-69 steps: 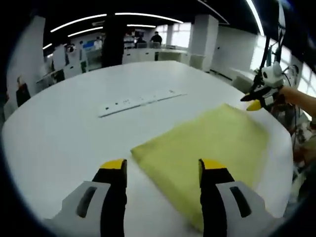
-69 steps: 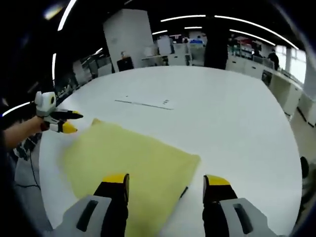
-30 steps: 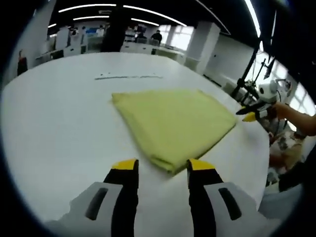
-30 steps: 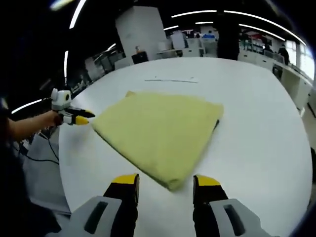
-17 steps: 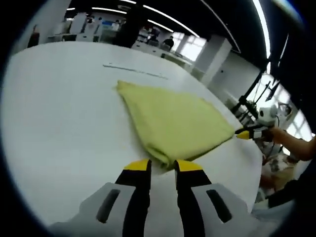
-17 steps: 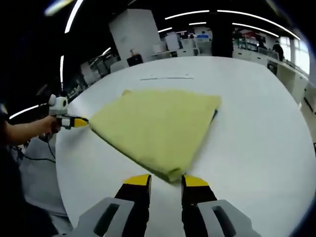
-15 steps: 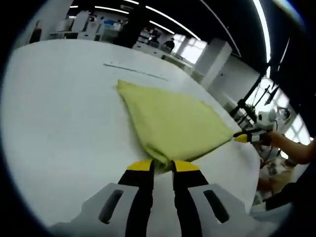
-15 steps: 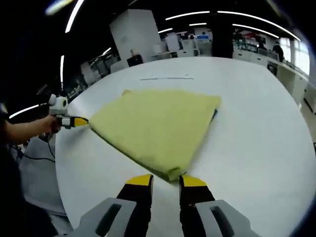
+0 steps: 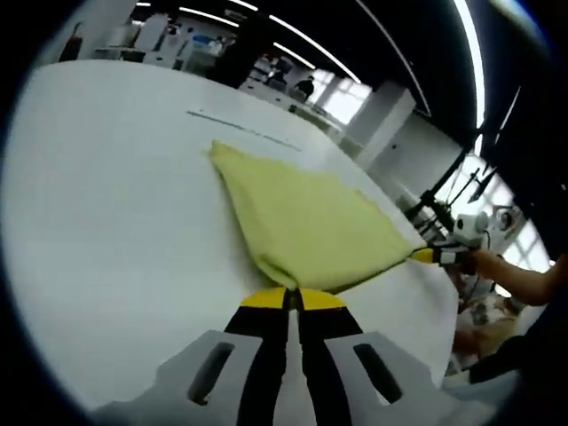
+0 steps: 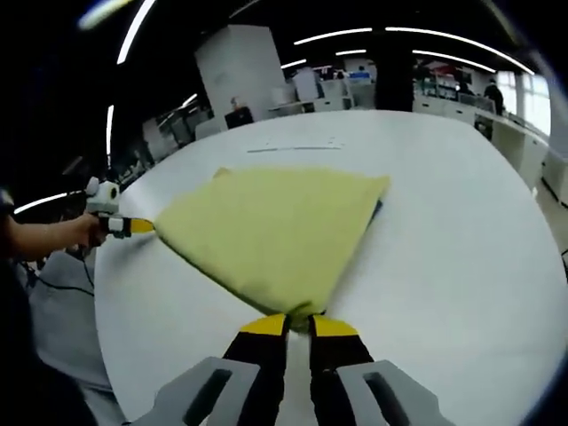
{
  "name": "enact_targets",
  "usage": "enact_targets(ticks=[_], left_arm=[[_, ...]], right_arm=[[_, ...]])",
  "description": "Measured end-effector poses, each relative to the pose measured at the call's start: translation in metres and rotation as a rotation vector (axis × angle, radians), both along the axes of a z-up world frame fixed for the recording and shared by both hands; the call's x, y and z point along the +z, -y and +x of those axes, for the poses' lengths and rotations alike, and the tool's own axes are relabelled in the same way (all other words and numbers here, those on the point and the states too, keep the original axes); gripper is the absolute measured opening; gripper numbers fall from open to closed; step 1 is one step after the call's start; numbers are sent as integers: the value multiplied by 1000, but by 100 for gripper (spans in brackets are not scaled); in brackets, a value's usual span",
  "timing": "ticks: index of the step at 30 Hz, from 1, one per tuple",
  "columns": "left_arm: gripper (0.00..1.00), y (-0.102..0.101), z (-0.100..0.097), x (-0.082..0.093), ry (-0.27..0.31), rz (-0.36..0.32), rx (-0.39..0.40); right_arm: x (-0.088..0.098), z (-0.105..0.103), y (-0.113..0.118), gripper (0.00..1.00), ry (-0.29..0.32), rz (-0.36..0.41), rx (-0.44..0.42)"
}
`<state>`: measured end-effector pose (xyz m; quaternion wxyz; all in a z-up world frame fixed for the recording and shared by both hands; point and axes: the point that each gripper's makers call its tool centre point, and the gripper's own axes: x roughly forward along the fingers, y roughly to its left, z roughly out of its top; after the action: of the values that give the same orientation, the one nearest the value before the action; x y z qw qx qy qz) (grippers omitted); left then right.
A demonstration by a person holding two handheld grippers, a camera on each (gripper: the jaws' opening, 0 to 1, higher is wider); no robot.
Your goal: Fold the garment on the visible template until the final outline fits inside the template.
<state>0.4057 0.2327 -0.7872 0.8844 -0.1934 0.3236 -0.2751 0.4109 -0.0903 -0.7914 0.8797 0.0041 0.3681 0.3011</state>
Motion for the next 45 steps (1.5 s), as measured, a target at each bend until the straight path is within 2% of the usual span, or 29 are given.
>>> enact_targets(ticks=[14, 24, 30, 32, 36, 45], left_arm=[[0, -1, 0, 4, 32, 6, -14], [0, -10, -4, 4, 37, 80, -31], [0, -16, -6, 2, 34, 115, -24], [0, -21, -6, -1, 34, 153, -23], [0, -20, -8, -4, 35, 181, -43], [0, -20, -12, -6, 32, 205, -57]], right_arm=[[-1, 1, 1, 0, 5, -4, 5], [0, -1, 15, 0, 14, -39, 11], [1, -3, 15, 0, 16, -58, 34], [0, -3, 17, 0, 17, -66, 36], [0, -5, 16, 0, 19, -72, 46], [-3, -12, 19, 0, 12, -105, 63]])
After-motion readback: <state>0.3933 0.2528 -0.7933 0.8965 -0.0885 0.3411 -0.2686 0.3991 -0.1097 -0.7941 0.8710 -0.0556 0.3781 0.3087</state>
